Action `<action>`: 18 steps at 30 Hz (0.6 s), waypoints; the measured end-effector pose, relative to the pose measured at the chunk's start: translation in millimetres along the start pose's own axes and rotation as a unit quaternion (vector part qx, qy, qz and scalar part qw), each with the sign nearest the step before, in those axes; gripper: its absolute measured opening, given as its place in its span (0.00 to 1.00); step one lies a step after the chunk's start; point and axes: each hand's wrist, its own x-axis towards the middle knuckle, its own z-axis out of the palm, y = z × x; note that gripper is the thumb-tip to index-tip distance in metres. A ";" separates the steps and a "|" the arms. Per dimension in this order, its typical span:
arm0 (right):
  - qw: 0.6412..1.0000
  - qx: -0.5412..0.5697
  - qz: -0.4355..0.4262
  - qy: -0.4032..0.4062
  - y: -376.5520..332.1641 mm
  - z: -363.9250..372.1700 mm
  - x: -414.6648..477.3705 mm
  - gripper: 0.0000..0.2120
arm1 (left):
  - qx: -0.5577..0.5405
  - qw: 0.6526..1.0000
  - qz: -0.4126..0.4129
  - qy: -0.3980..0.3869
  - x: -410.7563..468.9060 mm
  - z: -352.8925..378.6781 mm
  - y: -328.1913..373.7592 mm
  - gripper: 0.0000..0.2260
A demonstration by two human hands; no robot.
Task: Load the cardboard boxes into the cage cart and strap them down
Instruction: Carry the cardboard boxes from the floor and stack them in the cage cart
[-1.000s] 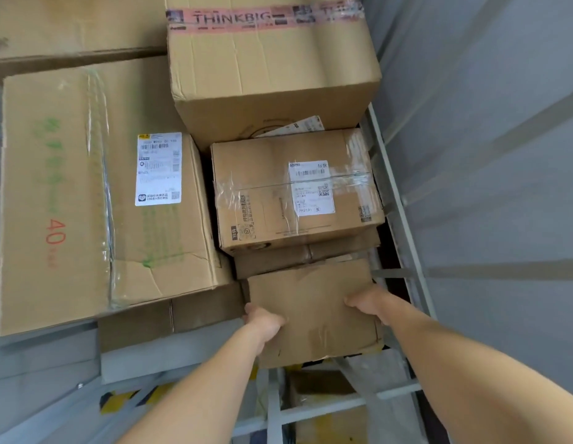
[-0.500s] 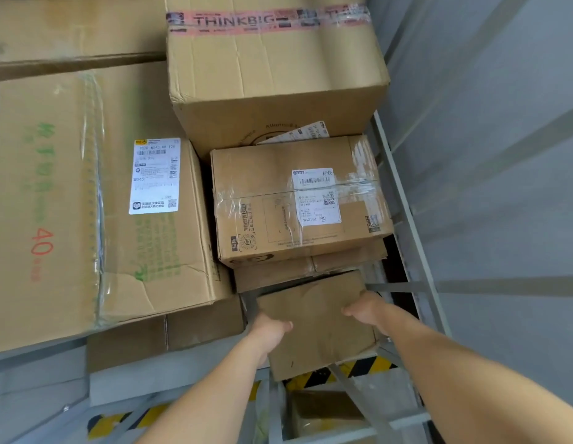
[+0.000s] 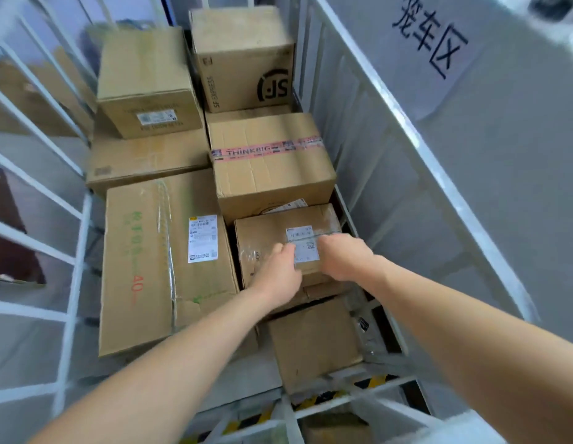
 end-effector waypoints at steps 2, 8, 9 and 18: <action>0.998 -0.011 -0.001 0.056 -10.0 -34.7 -39.2 0.14 | 0.082 0.994 0.049 0.045 -23.9 -36.4 18.3 0.21; 0.973 -0.064 0.027 0.222 -42.1 -109.0 -172.2 0.18 | 0.166 0.961 0.163 0.147 -129.1 -126.6 51.7 0.21; 0.967 -0.065 0.037 0.243 -49.7 -117.2 -197.6 0.20 | 0.183 0.952 0.179 0.165 -150.0 -137.3 54.8 0.21; 0.902 0.003 0.127 0.413 -87.6 -124.5 -423.6 0.26 | 0.218 0.842 0.366 0.330 -337.7 -185.4 106.7 0.26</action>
